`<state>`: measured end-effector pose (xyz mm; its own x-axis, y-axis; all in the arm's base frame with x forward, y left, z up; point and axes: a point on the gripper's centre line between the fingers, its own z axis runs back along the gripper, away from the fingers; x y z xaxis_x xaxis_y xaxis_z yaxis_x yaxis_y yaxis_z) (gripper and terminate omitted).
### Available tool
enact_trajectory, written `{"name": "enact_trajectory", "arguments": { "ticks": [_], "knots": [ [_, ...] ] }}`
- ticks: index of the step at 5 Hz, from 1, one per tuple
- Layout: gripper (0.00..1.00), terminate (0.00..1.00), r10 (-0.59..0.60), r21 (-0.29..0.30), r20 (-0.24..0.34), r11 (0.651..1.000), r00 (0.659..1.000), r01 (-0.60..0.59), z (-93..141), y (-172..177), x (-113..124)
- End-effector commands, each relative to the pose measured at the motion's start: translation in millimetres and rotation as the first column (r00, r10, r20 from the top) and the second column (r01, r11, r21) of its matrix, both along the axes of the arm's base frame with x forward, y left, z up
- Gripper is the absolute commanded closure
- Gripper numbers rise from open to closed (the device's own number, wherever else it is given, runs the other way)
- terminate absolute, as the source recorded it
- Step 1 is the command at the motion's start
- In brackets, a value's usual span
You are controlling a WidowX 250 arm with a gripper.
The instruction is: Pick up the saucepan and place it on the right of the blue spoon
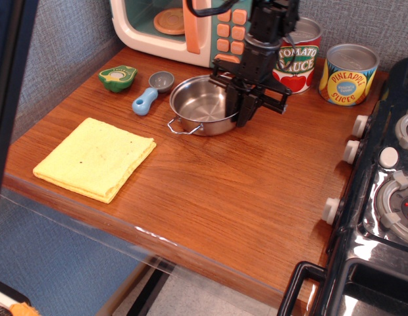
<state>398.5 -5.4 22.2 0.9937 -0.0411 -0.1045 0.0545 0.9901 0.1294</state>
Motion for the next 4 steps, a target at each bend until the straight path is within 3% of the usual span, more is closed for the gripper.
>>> {"name": "enact_trajectory", "arguments": {
  "ticks": [1, 2, 4],
  "knots": [
    [0.0, 0.0, -0.044, -0.16, 0.27, 0.983, 0.962, 0.09, 84, 8, 0],
    [0.0, 0.0, -0.071, -0.132, 0.299, 0.985, 0.952, 0.115, 109, 26, -25],
    [0.0, 0.0, -0.082, -0.084, 0.228, 0.991, 0.97, 0.104, 99, 61, -62]
  ]
}}
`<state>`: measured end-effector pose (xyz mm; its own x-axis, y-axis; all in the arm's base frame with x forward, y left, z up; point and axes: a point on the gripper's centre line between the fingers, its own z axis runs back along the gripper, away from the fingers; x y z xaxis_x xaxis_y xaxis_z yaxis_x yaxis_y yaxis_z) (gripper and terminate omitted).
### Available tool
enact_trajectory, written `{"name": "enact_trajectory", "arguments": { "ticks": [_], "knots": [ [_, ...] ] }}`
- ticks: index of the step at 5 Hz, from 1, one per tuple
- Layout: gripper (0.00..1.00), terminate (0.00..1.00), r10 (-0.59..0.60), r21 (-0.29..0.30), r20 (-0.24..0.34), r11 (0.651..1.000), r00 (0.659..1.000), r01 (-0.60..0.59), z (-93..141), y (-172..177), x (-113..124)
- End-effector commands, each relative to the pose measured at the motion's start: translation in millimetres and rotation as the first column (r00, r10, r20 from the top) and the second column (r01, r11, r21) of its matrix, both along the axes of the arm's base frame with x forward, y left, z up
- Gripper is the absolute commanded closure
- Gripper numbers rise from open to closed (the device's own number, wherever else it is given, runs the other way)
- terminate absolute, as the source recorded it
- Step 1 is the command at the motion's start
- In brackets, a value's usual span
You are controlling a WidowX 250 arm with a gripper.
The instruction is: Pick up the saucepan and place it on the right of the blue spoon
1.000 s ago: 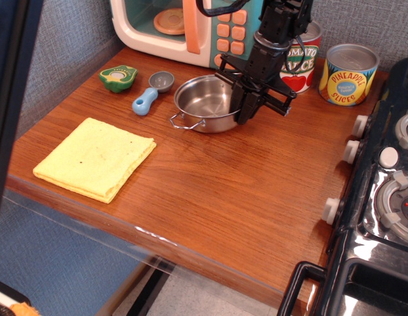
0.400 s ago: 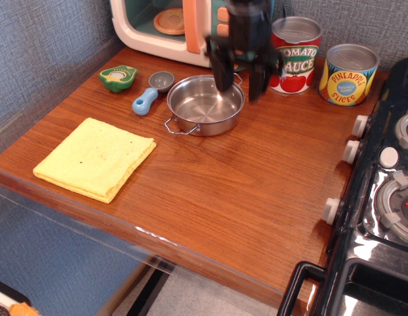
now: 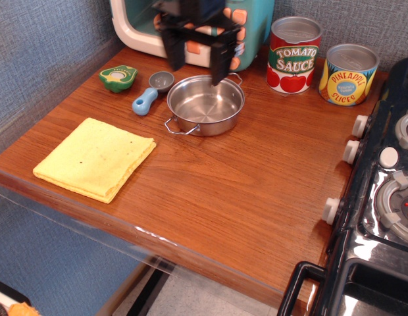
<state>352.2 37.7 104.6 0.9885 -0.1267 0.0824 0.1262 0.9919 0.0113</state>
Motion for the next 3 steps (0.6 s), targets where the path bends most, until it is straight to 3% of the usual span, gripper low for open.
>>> {"name": "enact_trajectory", "arguments": {
  "ticks": [1, 2, 3],
  "knots": [
    [0.0, 0.0, 0.015, 0.014, 0.032, 1.0, 0.999, -0.015, 12.5, 26.2, -24.0],
    [0.0, 0.0, 0.015, 0.014, 0.032, 1.0, 0.999, -0.015, 12.5, 26.2, -24.0],
    [0.0, 1.0, 0.015, 0.014, 0.032, 1.0, 0.999, -0.015, 12.5, 26.2, -24.0]
  ]
}}
